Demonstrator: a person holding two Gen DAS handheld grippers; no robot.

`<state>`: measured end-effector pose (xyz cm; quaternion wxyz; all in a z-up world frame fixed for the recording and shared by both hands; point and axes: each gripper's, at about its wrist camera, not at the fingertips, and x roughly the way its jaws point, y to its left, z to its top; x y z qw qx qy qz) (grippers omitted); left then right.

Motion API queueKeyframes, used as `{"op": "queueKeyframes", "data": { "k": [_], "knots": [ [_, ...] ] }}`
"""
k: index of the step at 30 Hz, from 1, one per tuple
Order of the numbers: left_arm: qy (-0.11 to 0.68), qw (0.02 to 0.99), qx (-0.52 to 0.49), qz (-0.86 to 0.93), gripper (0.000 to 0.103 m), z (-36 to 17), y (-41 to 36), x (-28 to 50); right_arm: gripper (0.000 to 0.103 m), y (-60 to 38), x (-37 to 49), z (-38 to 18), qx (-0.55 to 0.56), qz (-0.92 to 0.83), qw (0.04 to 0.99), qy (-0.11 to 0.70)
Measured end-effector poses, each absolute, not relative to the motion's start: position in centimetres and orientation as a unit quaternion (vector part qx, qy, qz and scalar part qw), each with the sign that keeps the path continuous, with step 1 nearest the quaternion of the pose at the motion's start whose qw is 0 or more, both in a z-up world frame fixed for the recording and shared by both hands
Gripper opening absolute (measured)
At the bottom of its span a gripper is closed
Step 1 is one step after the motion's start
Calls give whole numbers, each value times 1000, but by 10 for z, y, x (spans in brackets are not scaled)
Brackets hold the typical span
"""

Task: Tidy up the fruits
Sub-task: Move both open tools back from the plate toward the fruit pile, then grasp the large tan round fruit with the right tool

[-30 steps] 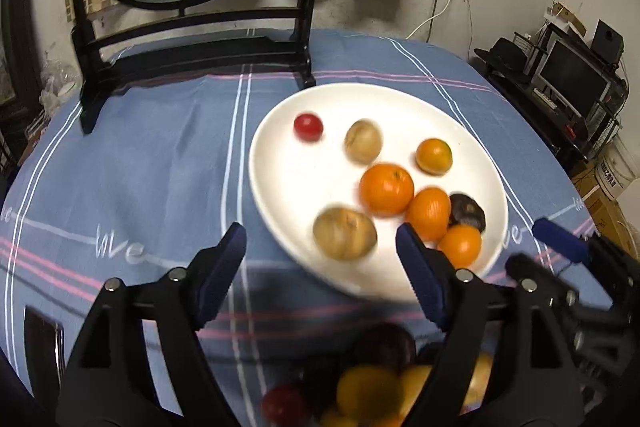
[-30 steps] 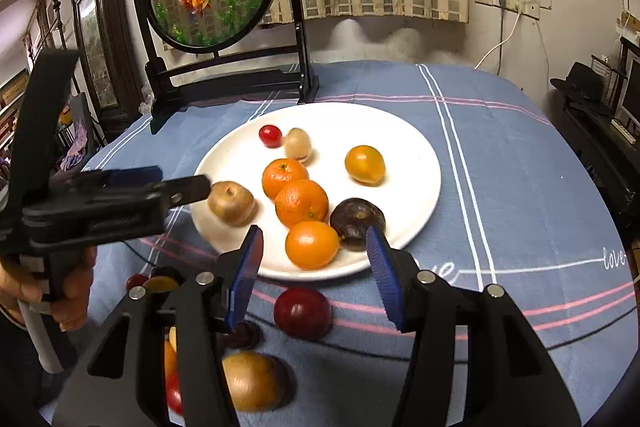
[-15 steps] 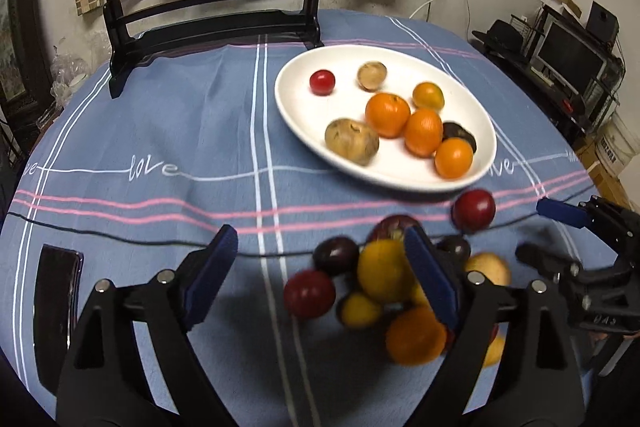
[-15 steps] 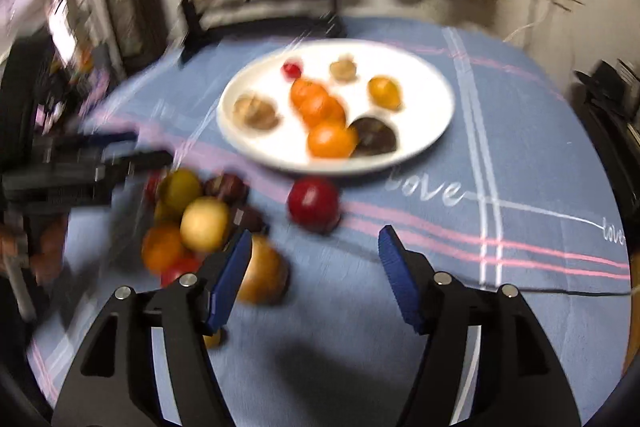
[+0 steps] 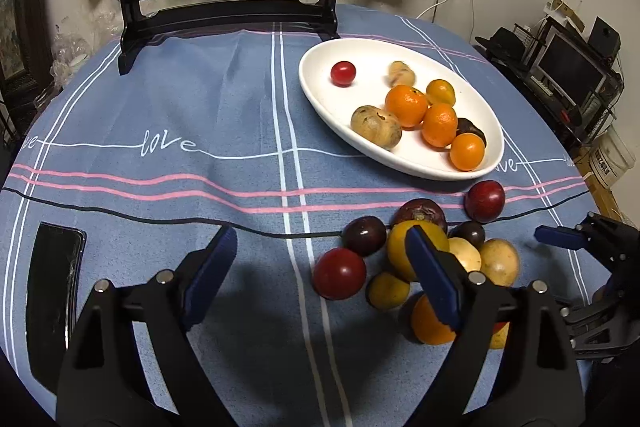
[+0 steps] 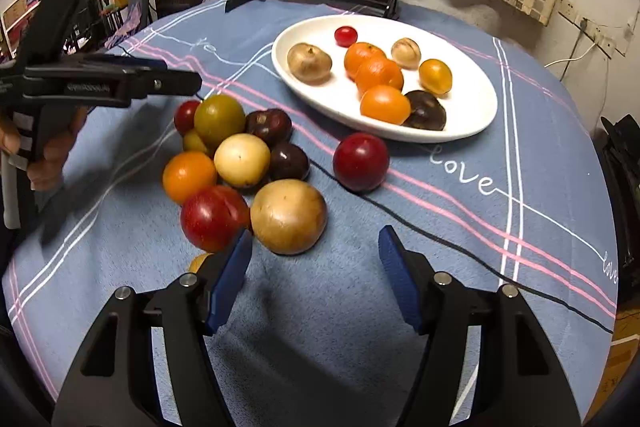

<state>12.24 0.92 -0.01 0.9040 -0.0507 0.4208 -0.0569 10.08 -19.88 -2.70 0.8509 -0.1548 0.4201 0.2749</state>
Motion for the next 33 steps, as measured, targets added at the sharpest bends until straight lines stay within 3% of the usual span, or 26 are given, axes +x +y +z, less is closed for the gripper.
{"op": "queueKeyframes", "data": {
  "k": [19,21,22,33],
  "knots": [
    [442,888,4,-127,88,-1,-28,100,66,-186,117,-47,-122,263,865,409],
    [443,886,9,-134,88,-1,-30,97,55,-185,119,-47,-119,277,856,419],
    [445,885,11,-137,88,-1,-31,96,44,-184,119,-45,-119,287,852,421],
    [461,869,64,-167,88,-10,-43,84,43,-214,131,-29,-72,223,878,417]
  ]
}}
